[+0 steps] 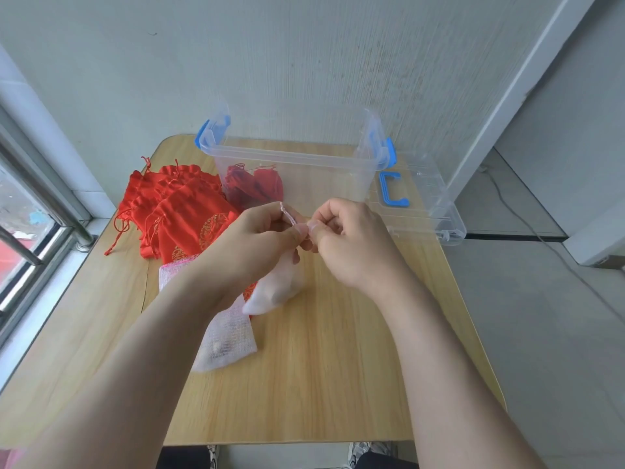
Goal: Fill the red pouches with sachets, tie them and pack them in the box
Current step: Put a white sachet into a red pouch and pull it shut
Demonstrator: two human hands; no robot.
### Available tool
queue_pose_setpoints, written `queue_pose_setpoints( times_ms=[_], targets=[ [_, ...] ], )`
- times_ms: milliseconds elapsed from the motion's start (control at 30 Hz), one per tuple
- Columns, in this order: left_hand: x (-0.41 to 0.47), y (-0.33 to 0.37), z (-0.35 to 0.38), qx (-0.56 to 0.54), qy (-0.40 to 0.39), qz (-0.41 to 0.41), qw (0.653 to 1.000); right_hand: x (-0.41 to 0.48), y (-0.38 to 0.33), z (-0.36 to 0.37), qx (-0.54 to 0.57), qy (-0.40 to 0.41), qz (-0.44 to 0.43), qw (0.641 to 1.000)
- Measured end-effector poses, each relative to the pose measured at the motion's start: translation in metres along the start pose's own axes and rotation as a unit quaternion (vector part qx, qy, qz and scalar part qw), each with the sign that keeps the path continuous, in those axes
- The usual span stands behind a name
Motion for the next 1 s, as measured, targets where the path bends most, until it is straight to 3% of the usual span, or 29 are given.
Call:
queue_pose_setpoints(
  times_ms=[200, 400, 500, 1000],
  targets=[
    [-0.003, 0.004, -0.008, 0.016, 0.050, 0.011, 0.999, -0.003, 0.001, 0.009, -0.016, -0.033, 0.010, 0.999],
    [-0.002, 0.007, -0.019, -0.016, 0.130, 0.017, 0.991, -0.005, -0.006, 0.002, -0.005, 0.061, -0.058, 0.996],
    [-0.006, 0.009, -0.020, -0.033, 0.161, 0.037, 0.986, -0.003, -0.005, 0.003, -0.005, 0.065, -0.056, 0.996],
    [-0.005, 0.016, -0.011, 0.144, 0.119, 0.124, 0.974, -0.002, -0.002, 0.007, -0.021, 0.046, -0.042, 0.998]
  ],
)
Point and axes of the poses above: each hand's wrist, its own x-axis towards the middle knuckle, its own z-axis out of the palm, y = z × x, the point moved 5 cm from there along x, towards the middle knuckle, and after that the axes turned 11 degrees about -x, right-handed, at the moved point
